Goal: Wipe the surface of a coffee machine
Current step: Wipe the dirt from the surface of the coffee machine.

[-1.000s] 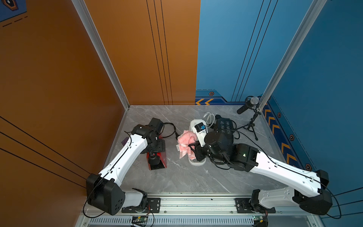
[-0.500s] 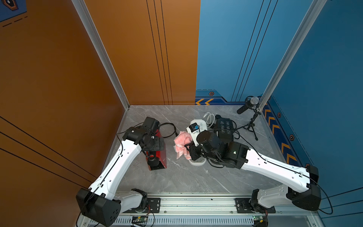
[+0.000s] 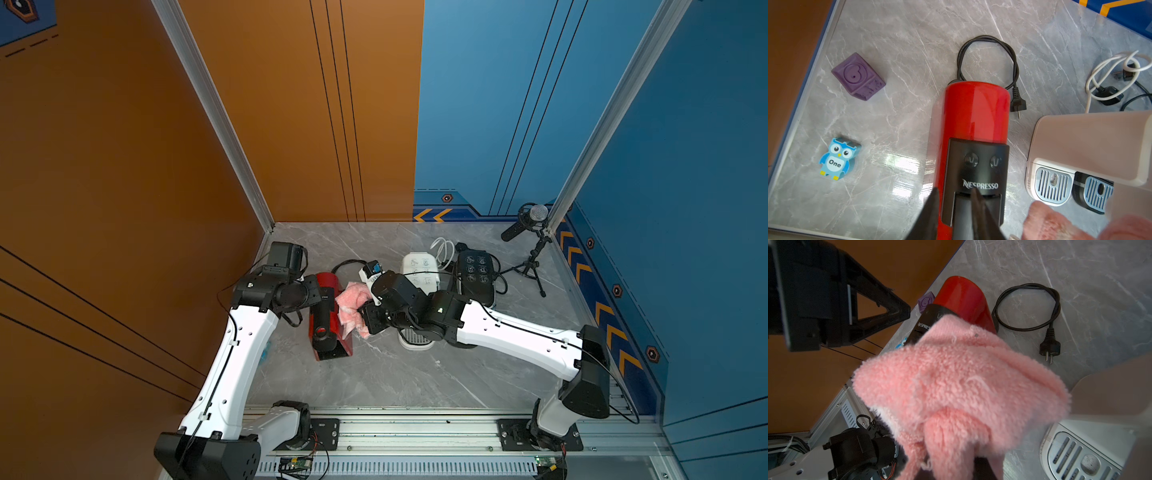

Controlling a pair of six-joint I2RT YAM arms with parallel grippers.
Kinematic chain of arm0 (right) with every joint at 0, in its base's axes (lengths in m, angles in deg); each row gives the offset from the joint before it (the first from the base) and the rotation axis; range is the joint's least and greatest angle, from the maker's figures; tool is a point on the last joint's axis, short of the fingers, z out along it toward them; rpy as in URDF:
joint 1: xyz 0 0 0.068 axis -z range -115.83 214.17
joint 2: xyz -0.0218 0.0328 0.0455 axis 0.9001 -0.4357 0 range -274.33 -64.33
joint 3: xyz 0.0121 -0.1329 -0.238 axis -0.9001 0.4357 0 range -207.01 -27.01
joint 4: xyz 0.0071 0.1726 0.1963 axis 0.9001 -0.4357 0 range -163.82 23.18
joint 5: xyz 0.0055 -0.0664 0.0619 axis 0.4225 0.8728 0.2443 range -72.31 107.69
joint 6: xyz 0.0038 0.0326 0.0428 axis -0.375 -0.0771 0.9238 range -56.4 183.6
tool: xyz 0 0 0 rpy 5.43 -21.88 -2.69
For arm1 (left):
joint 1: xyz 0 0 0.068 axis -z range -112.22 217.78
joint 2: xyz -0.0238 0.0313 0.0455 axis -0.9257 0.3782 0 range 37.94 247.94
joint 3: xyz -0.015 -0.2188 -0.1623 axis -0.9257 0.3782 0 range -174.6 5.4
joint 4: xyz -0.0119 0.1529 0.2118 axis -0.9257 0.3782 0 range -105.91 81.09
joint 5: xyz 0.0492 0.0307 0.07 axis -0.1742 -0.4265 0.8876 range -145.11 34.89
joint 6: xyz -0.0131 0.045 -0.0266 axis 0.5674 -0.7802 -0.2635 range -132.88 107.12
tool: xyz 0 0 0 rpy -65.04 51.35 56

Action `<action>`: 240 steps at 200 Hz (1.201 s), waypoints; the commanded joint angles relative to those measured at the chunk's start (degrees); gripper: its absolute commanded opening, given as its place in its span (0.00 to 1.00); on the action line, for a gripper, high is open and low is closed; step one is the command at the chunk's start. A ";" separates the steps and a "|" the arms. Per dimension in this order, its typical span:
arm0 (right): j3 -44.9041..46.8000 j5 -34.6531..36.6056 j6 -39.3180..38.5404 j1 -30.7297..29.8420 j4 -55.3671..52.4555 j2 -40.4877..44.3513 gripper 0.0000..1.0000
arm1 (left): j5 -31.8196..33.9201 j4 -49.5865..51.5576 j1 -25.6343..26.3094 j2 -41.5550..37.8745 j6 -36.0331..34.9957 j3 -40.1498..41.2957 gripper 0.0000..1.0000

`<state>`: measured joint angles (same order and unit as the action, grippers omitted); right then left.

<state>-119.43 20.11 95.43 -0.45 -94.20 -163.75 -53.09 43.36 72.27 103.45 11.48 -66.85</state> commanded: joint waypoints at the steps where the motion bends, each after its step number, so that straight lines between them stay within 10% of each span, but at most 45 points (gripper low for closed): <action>1: -4.08 -1.84 1.44 0.01 2.15 -2.80 0.00 | -3.52 -3.43 -2.60 -2.37 -0.05 2.77 0.00; 240: -1.84 -7.74 7.08 2.74 11.12 -9.70 0.00 | -17.77 -14.97 -10.82 -16.23 5.74 26.40 0.00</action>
<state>-124.70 13.09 100.04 1.49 -86.57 -173.67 -65.83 28.39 61.34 87.85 16.99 -41.10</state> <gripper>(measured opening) 0.175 0.041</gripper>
